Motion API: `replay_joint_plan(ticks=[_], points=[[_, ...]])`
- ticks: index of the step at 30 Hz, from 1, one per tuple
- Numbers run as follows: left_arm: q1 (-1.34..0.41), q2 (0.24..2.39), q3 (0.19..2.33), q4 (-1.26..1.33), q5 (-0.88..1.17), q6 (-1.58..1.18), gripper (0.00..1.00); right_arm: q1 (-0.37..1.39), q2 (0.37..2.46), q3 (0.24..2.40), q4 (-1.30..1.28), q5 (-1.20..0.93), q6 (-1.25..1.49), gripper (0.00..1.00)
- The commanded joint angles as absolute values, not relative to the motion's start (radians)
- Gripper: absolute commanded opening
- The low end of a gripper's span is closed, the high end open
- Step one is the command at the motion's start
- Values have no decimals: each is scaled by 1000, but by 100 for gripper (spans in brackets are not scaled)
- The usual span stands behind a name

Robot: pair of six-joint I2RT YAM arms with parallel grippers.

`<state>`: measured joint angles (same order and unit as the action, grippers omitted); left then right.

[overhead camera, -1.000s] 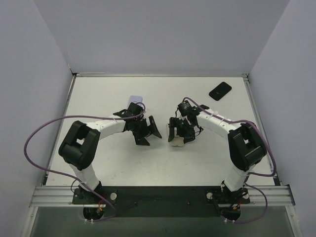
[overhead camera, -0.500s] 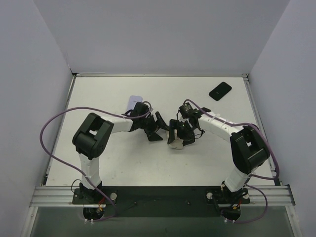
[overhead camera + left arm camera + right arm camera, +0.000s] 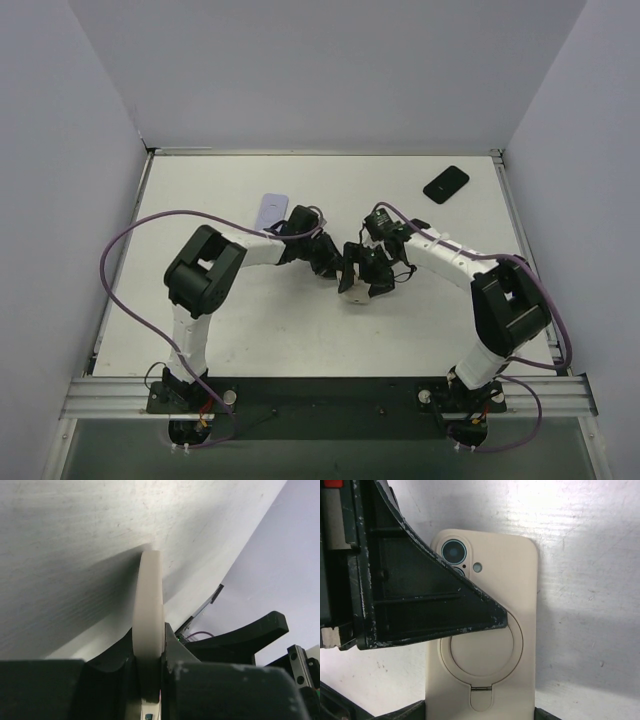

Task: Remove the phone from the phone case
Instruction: Pick up the phone at the center of the board.

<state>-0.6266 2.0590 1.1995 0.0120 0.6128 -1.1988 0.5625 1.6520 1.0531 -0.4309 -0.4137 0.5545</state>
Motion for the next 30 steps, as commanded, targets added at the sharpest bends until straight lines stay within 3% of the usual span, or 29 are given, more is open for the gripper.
replay_joint_plan(ticks=[1, 2, 3, 5, 7, 12, 16, 19, 30], points=[[-624, 2049, 1259, -38, 569, -1198, 0, 571, 1572, 1051, -472, -384, 537, 34], [-624, 2045, 1265, -63, 565, -1183, 0, 572, 1563, 1052, -483, -368, 537, 52], [-626, 2028, 1278, -87, 543, -1172, 0, 574, 1540, 1052, -491, -332, 535, 61], [-626, 2000, 1288, -181, 506, -1140, 0, 577, 1516, 1057, -514, -299, 532, 76], [-626, 1962, 1310, -300, 434, -1120, 0, 580, 1468, 1055, -522, -252, 541, 81], [-630, 1943, 1423, -592, 257, -1071, 0, 630, 1378, 1068, -529, -138, 535, 82], [-644, 2029, 1636, -964, 163, -1034, 0, 705, 1379, 1103, -529, -51, 511, 82], [-658, 2092, 1765, -1099, 133, -1019, 0, 781, 1422, 1146, -526, -5, 486, 81], [-678, 2088, 1784, -1131, 133, -1025, 0, 917, 1586, 1242, -494, 184, 472, 76]])
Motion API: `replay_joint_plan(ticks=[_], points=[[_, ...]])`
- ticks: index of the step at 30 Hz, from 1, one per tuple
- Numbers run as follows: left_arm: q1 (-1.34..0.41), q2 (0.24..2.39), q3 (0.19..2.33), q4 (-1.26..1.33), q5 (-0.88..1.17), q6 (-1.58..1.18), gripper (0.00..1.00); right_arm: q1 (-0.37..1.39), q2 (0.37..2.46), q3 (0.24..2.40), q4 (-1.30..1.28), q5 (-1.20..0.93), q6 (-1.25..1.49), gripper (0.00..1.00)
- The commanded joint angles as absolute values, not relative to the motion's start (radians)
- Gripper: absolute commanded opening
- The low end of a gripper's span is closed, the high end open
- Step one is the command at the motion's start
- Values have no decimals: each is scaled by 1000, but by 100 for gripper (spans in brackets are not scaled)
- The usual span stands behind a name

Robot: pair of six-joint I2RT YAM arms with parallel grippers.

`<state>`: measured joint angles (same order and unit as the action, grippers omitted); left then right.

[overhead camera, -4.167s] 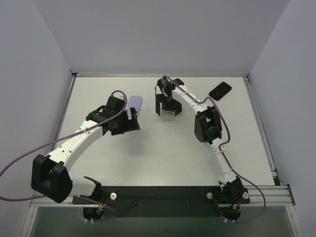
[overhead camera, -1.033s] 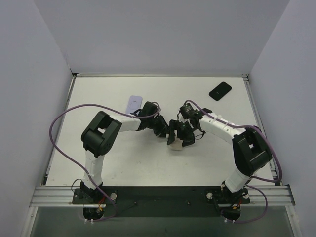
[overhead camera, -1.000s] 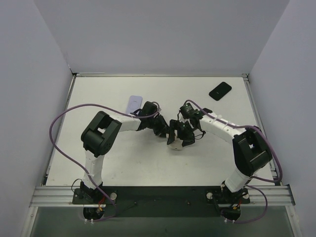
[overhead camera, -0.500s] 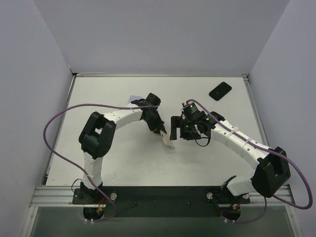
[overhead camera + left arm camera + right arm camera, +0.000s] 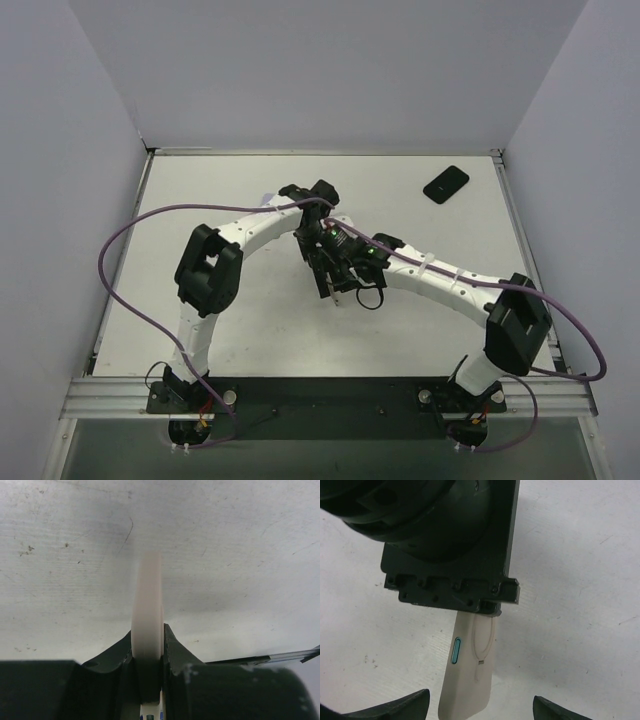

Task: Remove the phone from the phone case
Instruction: Pick up the phone at the center of the board.

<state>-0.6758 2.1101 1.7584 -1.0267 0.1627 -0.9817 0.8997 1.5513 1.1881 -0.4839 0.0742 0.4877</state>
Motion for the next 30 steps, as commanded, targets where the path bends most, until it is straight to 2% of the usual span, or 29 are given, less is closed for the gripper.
replay_joint_plan(ticks=[1, 6, 9, 14, 19, 21, 22, 23, 24, 25, 26, 27, 29, 30], points=[[-678, 2085, 1779, -1134, 135, -1025, 0, 928, 1597, 1250, -492, 195, 471, 74], [-678, 2075, 1784, -1160, 117, -1031, 0, 969, 1661, 1298, -494, 227, 477, 65], [-678, 2077, 1790, -1177, 110, -1034, 0, 997, 1693, 1319, -495, 248, 485, 56], [-680, 2077, 1799, -1198, 106, -1034, 0, 1026, 1733, 1342, -509, 267, 506, 35], [-681, 2066, 1812, -1200, 106, -1034, 0, 1037, 1749, 1356, -523, 261, 518, 29], [-681, 2060, 1819, -1198, 107, -1034, 0, 1038, 1752, 1356, -526, 268, 522, 14], [-681, 2060, 1821, -1195, 110, -1029, 0, 1039, 1753, 1356, -531, 275, 531, 0], [-681, 2054, 1822, -1190, 120, -1023, 0, 1039, 1747, 1353, -534, 281, 534, 0], [-681, 2049, 1819, -1175, 127, -1017, 10, 1037, 1743, 1351, -534, 284, 537, 0], [-681, 2045, 1804, -1163, 133, -1005, 27, 1035, 1735, 1348, -535, 293, 548, 0], [-681, 2027, 1793, -1145, 150, -997, 38, 1032, 1720, 1342, -534, 296, 552, 0], [-681, 2014, 1781, -1109, 158, -993, 61, 1029, 1709, 1338, -532, 295, 555, 0], [-678, 1981, 1743, -1071, 182, -982, 67, 1017, 1675, 1328, -522, 288, 566, 0], [-675, 1971, 1732, -1034, 190, -979, 75, 1011, 1660, 1315, -514, 282, 568, 0]])
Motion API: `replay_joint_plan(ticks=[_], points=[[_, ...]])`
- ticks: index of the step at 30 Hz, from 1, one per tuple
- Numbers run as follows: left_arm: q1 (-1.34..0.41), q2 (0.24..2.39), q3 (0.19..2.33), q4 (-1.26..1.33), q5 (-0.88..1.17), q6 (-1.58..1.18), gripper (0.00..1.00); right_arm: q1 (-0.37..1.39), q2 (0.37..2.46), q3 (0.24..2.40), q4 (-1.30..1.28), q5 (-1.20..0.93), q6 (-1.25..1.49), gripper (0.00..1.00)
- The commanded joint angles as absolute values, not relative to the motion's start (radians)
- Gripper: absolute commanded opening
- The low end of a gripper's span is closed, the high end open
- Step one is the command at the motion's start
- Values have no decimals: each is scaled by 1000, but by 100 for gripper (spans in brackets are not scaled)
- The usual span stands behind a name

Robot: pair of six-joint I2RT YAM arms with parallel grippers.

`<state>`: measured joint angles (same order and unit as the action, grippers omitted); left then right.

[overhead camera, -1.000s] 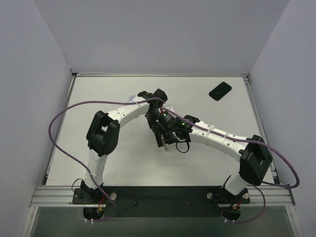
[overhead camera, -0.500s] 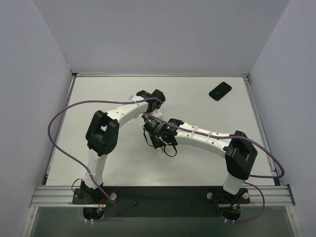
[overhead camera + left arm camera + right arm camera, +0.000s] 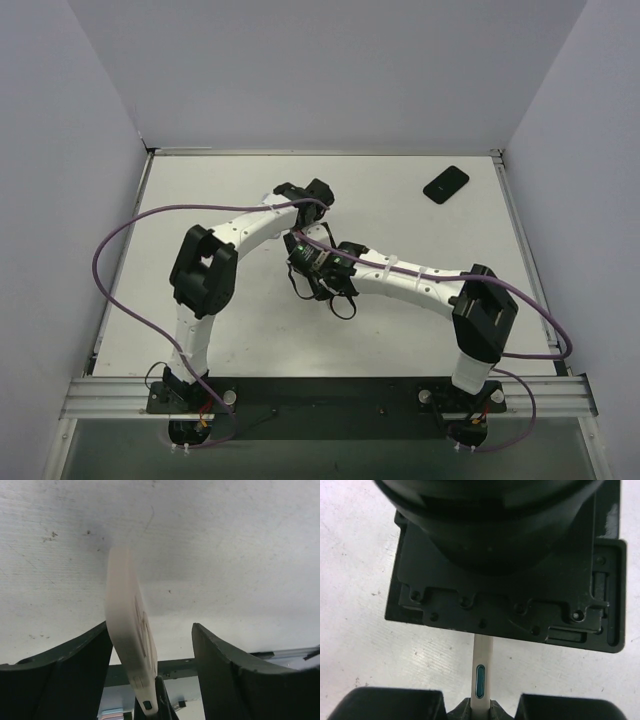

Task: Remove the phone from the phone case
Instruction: Pick up the phone at the center of the board.

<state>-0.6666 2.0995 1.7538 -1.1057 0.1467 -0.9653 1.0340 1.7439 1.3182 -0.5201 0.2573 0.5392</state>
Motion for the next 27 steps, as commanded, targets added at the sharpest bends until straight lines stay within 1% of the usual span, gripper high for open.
replay_joint_plan(ticks=[1, 4, 7, 11, 14, 15, 16, 18, 19, 21, 22, 27], points=[[-669, 1961, 1715, -1020, 204, -970, 76, 996, 1631, 1306, -502, 264, 574, 0], [-657, 1918, 1683, -948, 233, -947, 77, 963, 1580, 1255, -465, 224, 591, 0], [-623, 1847, 1603, -833, 291, -942, 77, 907, 1508, 1194, -425, 158, 612, 0], [-554, 1717, 1461, -637, 400, -963, 83, 827, 1413, 1128, -394, 91, 627, 0], [-494, 1654, 1385, -542, 446, -979, 84, 766, 1353, 1080, -362, 19, 630, 0], [-464, 1640, 1338, -488, 463, -986, 83, 718, 1338, 1066, -347, -64, 637, 0], [-450, 1625, 1310, -442, 503, -995, 84, 697, 1322, 1046, -304, -102, 650, 0], [-417, 1582, 1257, -353, 511, -1015, 84, 645, 1283, 996, -263, -178, 673, 0], [-413, 1565, 1212, -316, 521, -1020, 84, 599, 1264, 980, -221, -252, 681, 0], [-407, 1525, 1171, -235, 520, -1028, 85, 563, 1247, 942, -184, -313, 710, 0], [-408, 1513, 1129, -203, 511, -1031, 86, 531, 1230, 931, -142, -375, 721, 0], [-417, 1427, 983, -16, 471, -1048, 85, 459, 1189, 845, -9, -520, 827, 0]])
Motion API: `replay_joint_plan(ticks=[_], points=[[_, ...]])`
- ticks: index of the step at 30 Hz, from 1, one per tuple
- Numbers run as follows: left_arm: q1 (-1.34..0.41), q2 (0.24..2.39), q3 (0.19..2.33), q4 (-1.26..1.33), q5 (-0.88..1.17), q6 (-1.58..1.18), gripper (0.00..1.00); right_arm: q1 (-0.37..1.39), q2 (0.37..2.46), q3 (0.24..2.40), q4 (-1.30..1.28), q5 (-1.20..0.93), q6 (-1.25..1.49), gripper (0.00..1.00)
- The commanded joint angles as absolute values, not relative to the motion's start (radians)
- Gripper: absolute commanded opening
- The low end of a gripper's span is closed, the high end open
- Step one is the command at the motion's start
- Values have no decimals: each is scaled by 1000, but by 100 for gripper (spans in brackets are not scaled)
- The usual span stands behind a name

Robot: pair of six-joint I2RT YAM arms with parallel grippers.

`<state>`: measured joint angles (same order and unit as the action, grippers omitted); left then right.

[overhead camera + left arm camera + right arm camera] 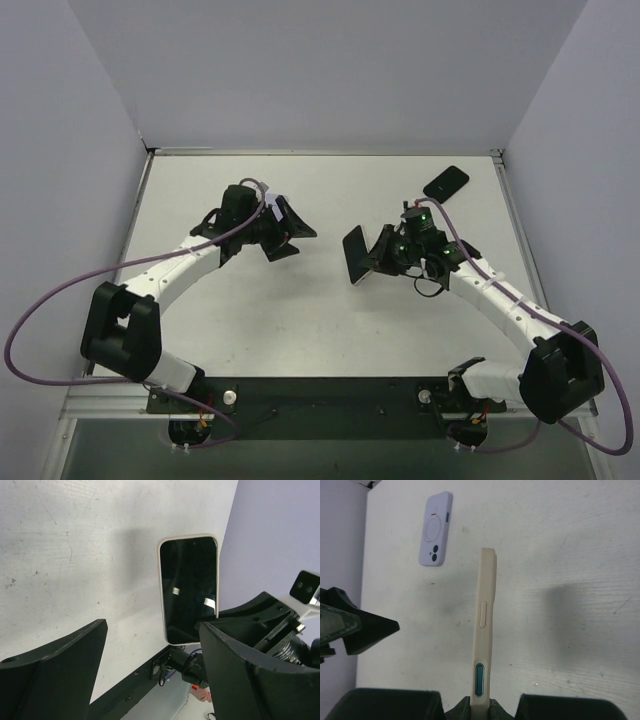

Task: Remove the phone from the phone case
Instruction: Pick up the phone at the center of the board.

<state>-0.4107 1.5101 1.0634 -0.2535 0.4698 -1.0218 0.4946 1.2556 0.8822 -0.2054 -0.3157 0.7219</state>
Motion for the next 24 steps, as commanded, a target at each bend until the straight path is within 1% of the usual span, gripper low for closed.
replay_joint_plan(ticks=[1, 2, 4, 5, 6, 8, 14, 15, 17, 20, 24], points=[[-411, 1424, 973, -15, 488, -1051, 85, 451, 1178, 833, 70, -541, 844, 0], [-394, 1442, 963, -15, 518, -1045, 85, 437, 1174, 822, 101, -579, 866, 0], [-390, 1466, 936, 88, 627, -1090, 85, 426, 1170, 781, 214, -620, 937, 0], [-397, 1482, 869, 251, 650, -1133, 85, 420, 1170, 766, 253, -638, 962, 0], [-402, 1486, 842, 337, 664, -1217, 85, 420, 1173, 752, 291, -665, 1006, 0], [-410, 1506, 812, 452, 687, -1265, 85, 419, 1175, 718, 386, -683, 1037, 0], [-446, 1557, 822, 520, 718, -1308, 85, 414, 1204, 629, 630, -727, 1193, 0], [-451, 1560, 819, 534, 721, -1325, 85, 411, 1215, 620, 712, -735, 1218, 0], [-453, 1575, 801, 607, 724, -1357, 84, 413, 1255, 600, 779, -755, 1282, 0], [-453, 1597, 776, 720, 735, -1430, 82, 414, 1301, 572, 923, -767, 1365, 0], [-454, 1608, 778, 767, 733, -1468, 77, 419, 1362, 542, 1099, -785, 1448, 0]])
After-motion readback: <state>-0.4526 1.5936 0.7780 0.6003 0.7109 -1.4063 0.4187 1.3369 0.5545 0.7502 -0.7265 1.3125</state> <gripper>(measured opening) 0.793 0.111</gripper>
